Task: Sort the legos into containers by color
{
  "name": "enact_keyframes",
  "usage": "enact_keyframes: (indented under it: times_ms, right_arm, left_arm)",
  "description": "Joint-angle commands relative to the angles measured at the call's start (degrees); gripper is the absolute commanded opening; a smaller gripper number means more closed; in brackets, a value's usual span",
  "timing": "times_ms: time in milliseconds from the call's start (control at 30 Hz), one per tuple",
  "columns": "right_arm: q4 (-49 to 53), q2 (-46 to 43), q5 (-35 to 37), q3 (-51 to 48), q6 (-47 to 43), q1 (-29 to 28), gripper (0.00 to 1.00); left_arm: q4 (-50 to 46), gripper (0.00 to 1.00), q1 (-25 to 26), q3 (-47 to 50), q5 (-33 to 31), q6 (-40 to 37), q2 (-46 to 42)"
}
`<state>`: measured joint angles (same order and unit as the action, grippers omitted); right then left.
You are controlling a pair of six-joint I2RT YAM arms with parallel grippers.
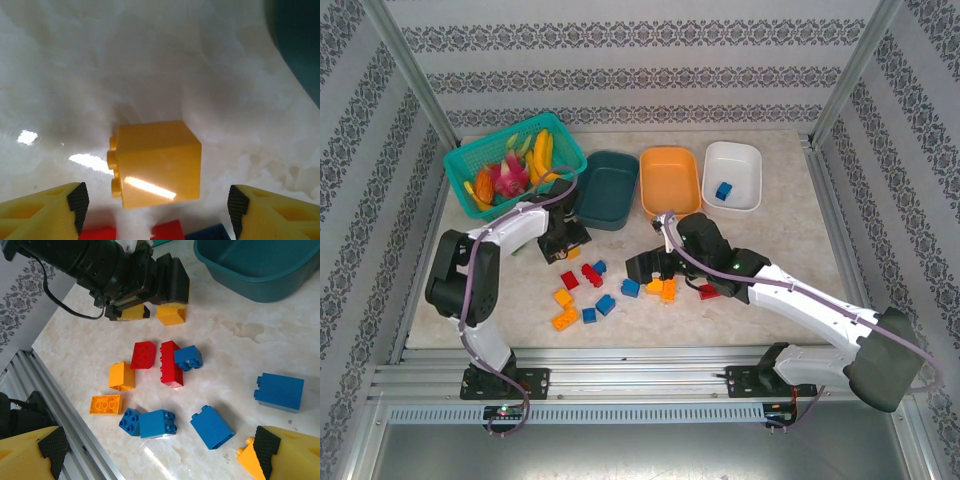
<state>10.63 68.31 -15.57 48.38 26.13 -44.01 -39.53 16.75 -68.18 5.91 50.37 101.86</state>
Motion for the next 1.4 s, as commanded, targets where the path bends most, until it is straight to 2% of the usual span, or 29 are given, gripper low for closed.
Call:
enact_keyframes:
  times_ms: [0,167,467,633,767,900,1067,1367]
  right_arm:
    - [-0.5,0.0,-0.3,1.8,-0.6,1.1,0.98]
    - [-0.4,0.0,-0.5,1.6,-0.2,1.6,0.97]
    - [0.1,-0.1,-0.4,1.6,0.1,1.9,0.97]
    - [-0.1,-0.9,0.6,2.6,0.4,2.5,0.97]
    - [-0.5,-1.2,2.9,5.7,1.4,3.2,0.97]
    - [-1.1,0.2,6.2,8.9,3.1,4.3,0.97]
    - [-2.3,3.4,8.3,12.4,5.6,6.4,0.97]
    - [-0.8,10.3,9.8,17.9,11.0,11.0,0.97]
  left_arm:
    - [0.4,0.75,-0.8,-1.5,-1.8,-1.5,3.0]
    - [1.2,0.68,-0.7,-2.7,-2.9,-2.8,5.7]
    - [1.7,0.40,-0.8,-2.1,-3.4,-3.7,5.5]
    - [-2.4,0.37,0.2,-1.9,-5.0,-4.2,-0.7]
    - [-8.9,0.36,1.6,-5.5,-5.6,-6.6,-5.8]
    - [-12.4,0.36,1.6,-10.7,-4.6,-9.7,-6.8]
    - [-12.0,0.36,1.8,-20.1,-2.1,-14.1,-1.3]
    - [-13.1,0.37,2.2,-40.1,1.0,-17.8,16.4]
